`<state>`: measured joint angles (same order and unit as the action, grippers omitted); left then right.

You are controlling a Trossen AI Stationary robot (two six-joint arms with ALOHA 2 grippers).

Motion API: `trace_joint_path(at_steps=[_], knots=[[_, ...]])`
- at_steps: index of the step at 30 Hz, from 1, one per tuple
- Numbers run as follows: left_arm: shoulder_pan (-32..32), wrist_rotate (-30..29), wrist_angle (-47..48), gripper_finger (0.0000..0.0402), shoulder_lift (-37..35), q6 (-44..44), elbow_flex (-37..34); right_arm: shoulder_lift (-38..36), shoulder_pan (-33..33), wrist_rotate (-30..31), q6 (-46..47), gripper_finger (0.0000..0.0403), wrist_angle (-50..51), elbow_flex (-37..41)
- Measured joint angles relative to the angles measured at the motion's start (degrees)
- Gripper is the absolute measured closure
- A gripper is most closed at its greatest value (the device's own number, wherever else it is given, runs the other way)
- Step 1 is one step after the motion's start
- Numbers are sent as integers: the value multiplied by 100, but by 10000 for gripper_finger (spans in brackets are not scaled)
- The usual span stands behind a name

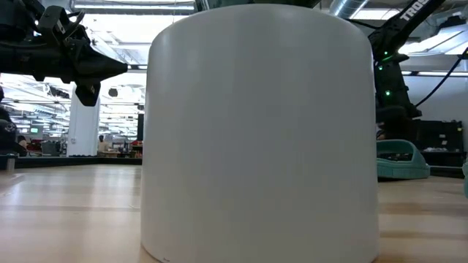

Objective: Pick and place slides into the shelf
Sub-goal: Put the top green slipper on the shelf

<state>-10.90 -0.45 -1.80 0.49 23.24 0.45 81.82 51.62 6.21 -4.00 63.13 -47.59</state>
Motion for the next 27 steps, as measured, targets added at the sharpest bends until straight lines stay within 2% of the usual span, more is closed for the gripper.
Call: trace_joint_path(at_steps=[5,10,17,19,27], knots=[[0,0,2,401,-2,1,0,2,117,-144,-98,223,-64,0],[2,0,2,401,-2,2,0,2,288,-462,-206,233,-96,0],[2,1,0,401,0,2,0,2,432,-575,-337,243,-94,21],[0,0,-1,401,-1,2,0,2,483,-766,-392,240,-138,107],[2,0,1,401,0,2,0,4,489,-784,-403,223,-302,262]])
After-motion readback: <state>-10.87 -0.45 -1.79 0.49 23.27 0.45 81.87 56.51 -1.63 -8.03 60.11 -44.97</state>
